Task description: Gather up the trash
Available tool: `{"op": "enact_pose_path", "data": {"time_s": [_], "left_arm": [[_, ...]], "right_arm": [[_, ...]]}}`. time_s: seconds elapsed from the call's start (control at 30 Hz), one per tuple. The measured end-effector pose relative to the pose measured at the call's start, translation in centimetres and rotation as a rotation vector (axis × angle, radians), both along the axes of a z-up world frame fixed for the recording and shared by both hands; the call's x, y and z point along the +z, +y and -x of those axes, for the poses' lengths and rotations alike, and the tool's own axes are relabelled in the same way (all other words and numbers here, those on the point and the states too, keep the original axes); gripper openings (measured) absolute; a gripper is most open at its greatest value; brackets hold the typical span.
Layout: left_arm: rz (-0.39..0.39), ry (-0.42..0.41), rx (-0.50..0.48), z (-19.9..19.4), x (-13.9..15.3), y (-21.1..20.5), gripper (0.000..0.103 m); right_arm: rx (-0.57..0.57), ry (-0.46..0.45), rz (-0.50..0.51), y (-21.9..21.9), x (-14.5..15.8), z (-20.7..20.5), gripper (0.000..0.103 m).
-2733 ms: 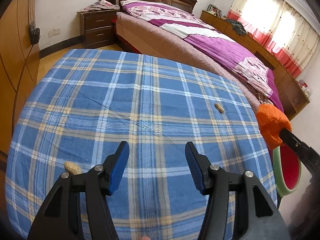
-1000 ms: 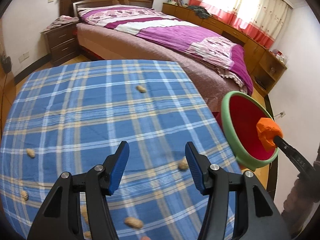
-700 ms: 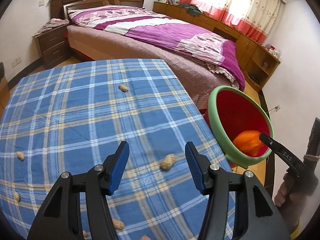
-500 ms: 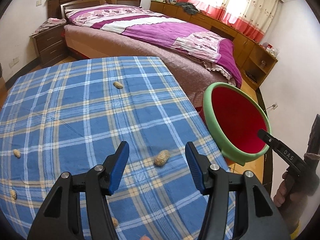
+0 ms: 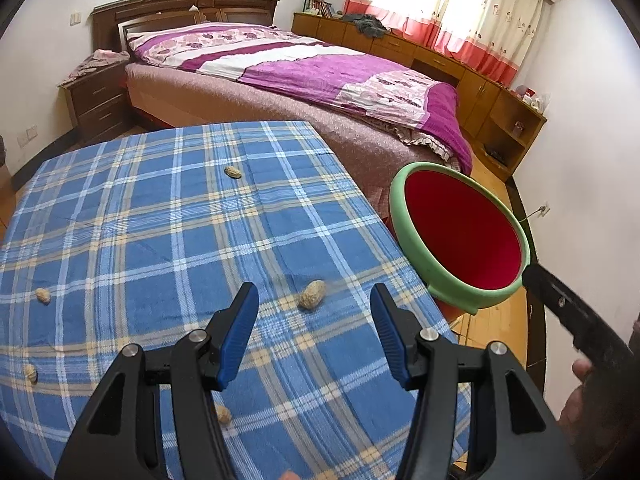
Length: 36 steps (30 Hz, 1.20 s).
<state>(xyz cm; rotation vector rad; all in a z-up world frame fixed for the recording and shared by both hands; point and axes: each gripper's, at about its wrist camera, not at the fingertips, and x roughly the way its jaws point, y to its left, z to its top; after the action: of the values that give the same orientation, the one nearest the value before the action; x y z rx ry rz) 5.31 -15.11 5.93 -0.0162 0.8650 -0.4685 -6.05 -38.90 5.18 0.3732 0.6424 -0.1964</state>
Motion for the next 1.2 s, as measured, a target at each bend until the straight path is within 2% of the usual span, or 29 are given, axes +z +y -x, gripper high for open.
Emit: {"op": "enact_pose_path", "data": {"time_s": [0.3, 1.2], "left_arm": [[-0.018, -0.054, 0.031, 2.0, 0.4, 1.2, 0.058], [-0.008, -0.141, 0.105, 5.2, 2.0, 4.4, 0.058]], "right_arm": [[0.002, -0.004, 0.009, 2.8, -0.1, 1.9, 0.083], [0.035, -0.025, 0.045, 6.0, 0.8, 4.3, 0.084]]}}
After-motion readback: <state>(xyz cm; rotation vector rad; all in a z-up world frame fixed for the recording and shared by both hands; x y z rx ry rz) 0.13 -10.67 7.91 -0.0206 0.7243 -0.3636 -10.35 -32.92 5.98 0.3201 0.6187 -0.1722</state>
